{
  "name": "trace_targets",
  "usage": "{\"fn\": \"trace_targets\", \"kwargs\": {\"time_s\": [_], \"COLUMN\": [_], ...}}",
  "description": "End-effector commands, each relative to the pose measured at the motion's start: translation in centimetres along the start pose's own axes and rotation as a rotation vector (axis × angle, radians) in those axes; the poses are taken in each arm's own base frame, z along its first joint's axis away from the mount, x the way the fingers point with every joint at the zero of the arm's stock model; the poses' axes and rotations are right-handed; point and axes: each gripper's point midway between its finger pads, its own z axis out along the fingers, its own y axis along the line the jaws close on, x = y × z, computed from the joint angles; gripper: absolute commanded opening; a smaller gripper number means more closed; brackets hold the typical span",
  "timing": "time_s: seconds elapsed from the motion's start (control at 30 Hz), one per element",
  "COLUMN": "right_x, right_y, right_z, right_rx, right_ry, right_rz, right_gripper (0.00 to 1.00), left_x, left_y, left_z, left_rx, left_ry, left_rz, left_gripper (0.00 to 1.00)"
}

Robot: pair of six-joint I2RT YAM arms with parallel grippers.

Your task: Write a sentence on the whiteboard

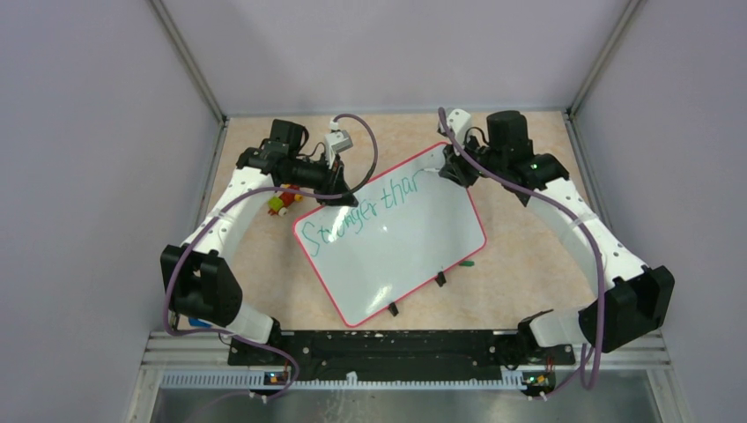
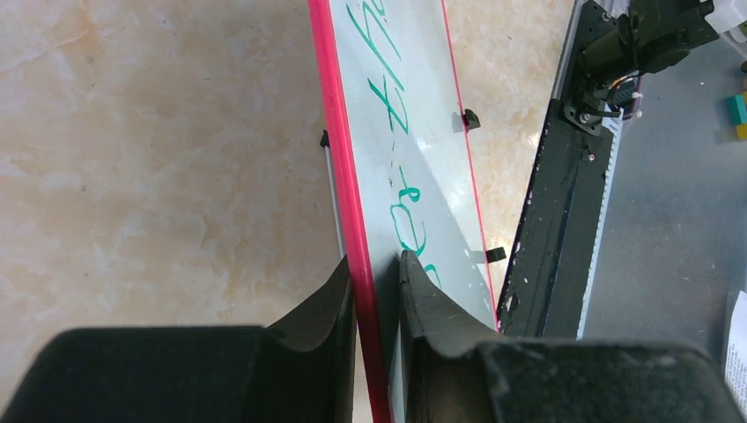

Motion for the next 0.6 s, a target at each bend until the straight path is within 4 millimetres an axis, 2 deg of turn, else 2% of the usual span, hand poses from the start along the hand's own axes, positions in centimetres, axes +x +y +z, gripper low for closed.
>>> {"fn": "trace_targets", "kwargs": {"time_s": [0.0, 0.3, 0.57], "right_x": [-0.6, 1.7, 3.6], "right_y": [-1.6, 0.1, 1.6], "right_z": [-0.4, -0.5, -1.3], "right_rx": [0.057, -0.011, -0.058], "right_ry": [-0.009, 0.042, 0.086], "right_rz": [-0.028, -0.025, -0.030], "right_gripper": [0.00, 0.00, 0.00], "left_x": [-0.1, -0.1, -0.1], "left_y": [0.0, -0.1, -0.1], "left_z": [1.0, 0.9, 0.9], "left_rx": [0.004, 0.001, 0.002], "left_ry": [0.018, 0.017, 0.017], "left_rz": [0.104, 0.107, 0.106], "left_gripper": [0.00, 0.00, 0.00]}}
